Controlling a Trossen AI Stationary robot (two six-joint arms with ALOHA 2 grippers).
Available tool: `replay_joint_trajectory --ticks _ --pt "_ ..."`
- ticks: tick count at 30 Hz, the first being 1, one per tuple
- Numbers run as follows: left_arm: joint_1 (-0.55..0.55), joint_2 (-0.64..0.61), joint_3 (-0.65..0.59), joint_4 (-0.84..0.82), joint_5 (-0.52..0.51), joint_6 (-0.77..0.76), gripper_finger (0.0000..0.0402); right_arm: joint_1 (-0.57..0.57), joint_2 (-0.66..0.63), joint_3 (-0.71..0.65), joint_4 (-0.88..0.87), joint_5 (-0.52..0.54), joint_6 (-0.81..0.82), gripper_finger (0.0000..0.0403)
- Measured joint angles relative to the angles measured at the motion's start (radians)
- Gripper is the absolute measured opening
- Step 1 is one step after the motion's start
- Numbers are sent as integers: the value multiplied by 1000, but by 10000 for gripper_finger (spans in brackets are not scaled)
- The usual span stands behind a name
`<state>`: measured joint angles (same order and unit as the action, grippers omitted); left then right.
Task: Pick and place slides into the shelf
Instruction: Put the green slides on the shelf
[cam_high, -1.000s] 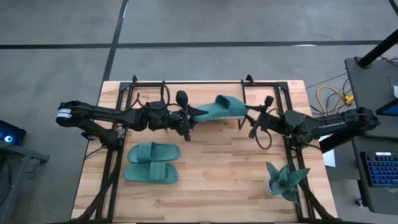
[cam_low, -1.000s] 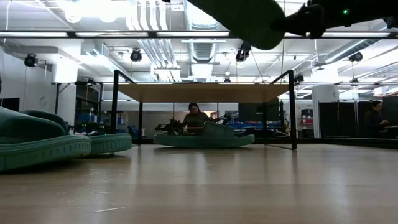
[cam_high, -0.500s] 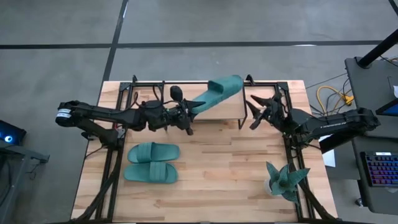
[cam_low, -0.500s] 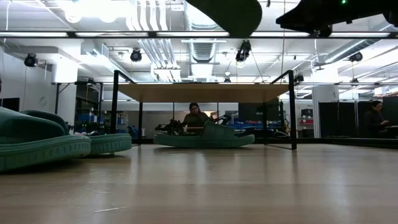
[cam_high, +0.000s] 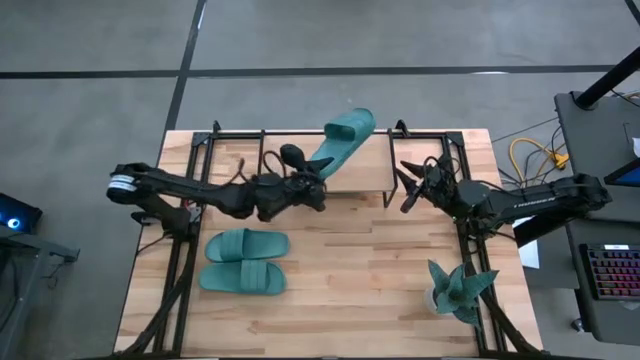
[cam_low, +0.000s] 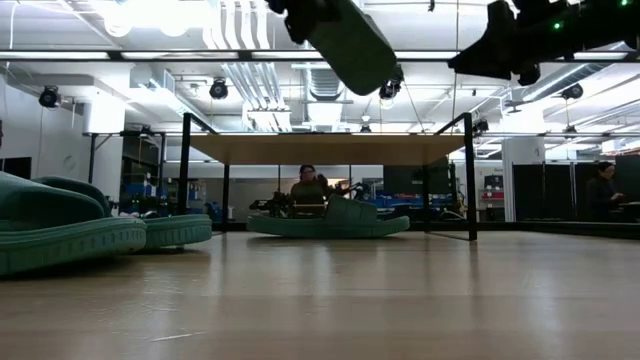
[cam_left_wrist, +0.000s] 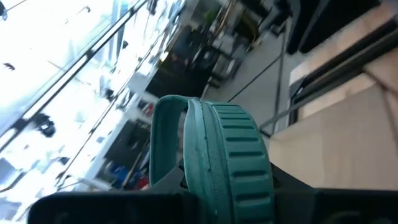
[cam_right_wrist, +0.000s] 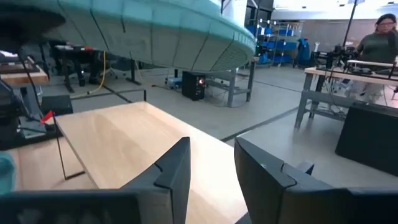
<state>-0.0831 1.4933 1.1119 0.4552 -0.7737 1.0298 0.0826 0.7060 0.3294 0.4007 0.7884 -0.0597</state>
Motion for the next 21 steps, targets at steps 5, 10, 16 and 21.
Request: replay_joint_trajectory --ticks 5,10,16,21 --pt "-2 87 36 68 -73 53 33 0 -28 0 2 45 -45 111" --pt "-3 178 94 69 -141 55 33 0 -72 0 1 88 -102 113" --pt "-2 281 165 89 -277 150 33 0 -133 1 2 88 -136 108" --pt "-3 311 167 198 -344 271 33 0 -150 1 -1 87 -172 102"
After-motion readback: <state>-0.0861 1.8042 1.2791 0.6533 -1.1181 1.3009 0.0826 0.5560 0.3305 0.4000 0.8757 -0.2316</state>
